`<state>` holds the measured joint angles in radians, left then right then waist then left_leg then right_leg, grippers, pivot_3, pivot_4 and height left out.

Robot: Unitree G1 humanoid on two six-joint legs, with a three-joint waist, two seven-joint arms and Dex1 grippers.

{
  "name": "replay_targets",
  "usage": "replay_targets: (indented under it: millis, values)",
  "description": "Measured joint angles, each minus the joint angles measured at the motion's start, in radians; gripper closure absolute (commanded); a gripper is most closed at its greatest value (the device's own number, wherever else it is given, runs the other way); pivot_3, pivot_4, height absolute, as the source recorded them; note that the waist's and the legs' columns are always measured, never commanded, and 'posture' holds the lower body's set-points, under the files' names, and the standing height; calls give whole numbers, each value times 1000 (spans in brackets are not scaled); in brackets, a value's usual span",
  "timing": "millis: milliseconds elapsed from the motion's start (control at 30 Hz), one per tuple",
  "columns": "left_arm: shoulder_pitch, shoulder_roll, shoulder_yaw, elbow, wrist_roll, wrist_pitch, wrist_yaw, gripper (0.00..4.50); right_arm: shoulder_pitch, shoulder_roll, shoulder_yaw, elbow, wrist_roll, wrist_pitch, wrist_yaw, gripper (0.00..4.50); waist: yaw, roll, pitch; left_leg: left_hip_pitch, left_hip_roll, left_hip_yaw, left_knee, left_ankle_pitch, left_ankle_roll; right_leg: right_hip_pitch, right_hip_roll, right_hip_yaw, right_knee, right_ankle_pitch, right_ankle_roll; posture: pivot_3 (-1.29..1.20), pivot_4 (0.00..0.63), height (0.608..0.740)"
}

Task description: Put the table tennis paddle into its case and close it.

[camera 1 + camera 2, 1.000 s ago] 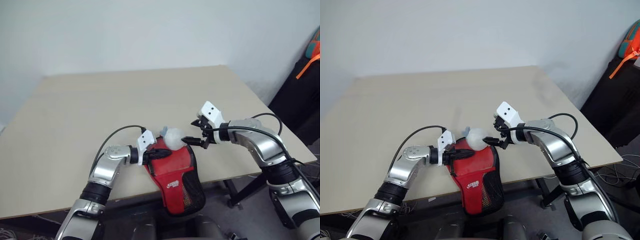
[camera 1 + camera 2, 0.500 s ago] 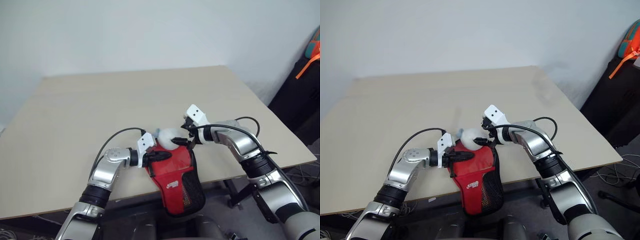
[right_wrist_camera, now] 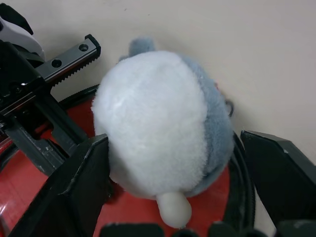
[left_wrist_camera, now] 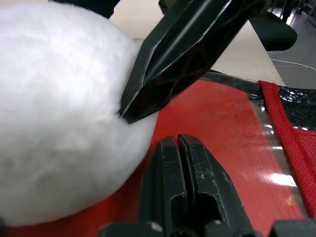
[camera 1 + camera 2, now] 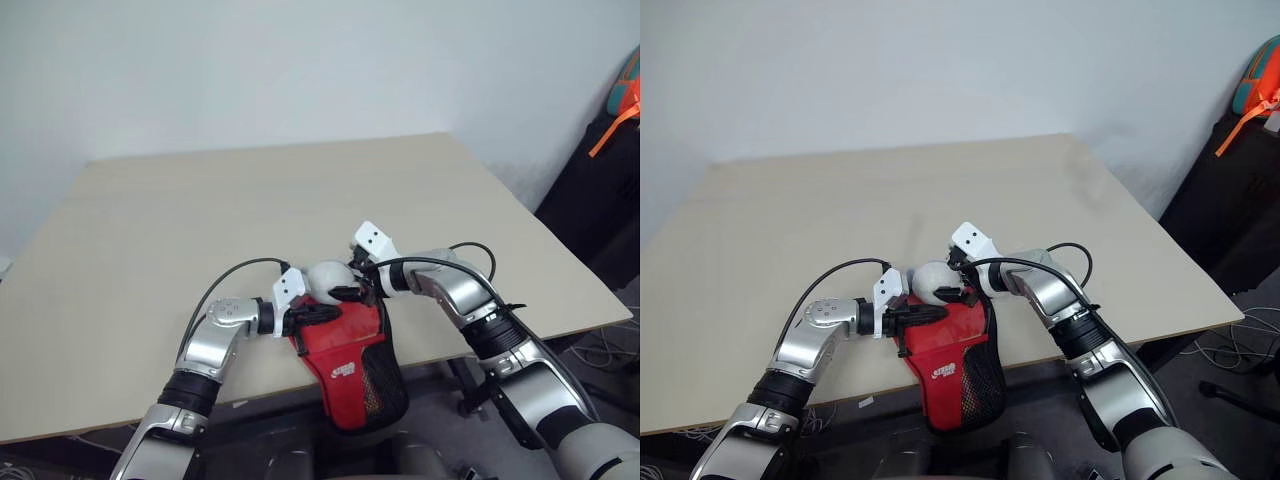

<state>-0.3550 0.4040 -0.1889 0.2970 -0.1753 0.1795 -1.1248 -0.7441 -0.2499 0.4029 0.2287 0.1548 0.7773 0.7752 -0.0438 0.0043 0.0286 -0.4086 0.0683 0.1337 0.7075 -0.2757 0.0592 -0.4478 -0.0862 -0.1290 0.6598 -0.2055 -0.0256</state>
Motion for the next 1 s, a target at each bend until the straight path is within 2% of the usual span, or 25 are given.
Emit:
replay_targets:
  millis: [200, 300, 600, 833, 1000]
  values:
    - [1, 2, -3, 5, 0, -6, -11, 4500, -13, 24, 0, 33, -15, -22, -2, 3012, 0, 1, -1, 1, 0, 0, 0, 0, 0, 0, 0, 0, 0, 0, 0, 0, 0, 706]
    - [0, 2, -4, 7, 0, -7, -11, 4500, -19, 32, 1, 45, -20, -32, -4, 3806, -1, 1, -1, 1, 0, 1, 0, 0, 0, 0, 0, 1, 0, 0, 0, 0, 0, 706]
    - [8, 2, -20, 33, 3, -76, -8, 4500, -83, 25, -39, 191, -53, -94, -60, 3806, 0, 1, -1, 5, 0, 2, -2, 0, -1, 3, 0, 1, -1, 0, 0, 0, 0, 706]
    - [15, 2, -23, 41, 5, -114, -5, 4500, -113, -27, -76, 334, -76, -148, -86, 3806, 1, 2, -1, 11, 1, 5, -6, 0, 0, 6, -1, 5, 0, -1, 1, 0, 0, 706]
    - [16, -3, -33, 44, 5, -123, -1, 4500, -107, -92, -76, 325, -77, -166, -50, 3806, 6, 4, -1, 11, 1, 5, -6, -1, 0, 6, -3, 5, 0, -1, 2, 0, 0, 706]
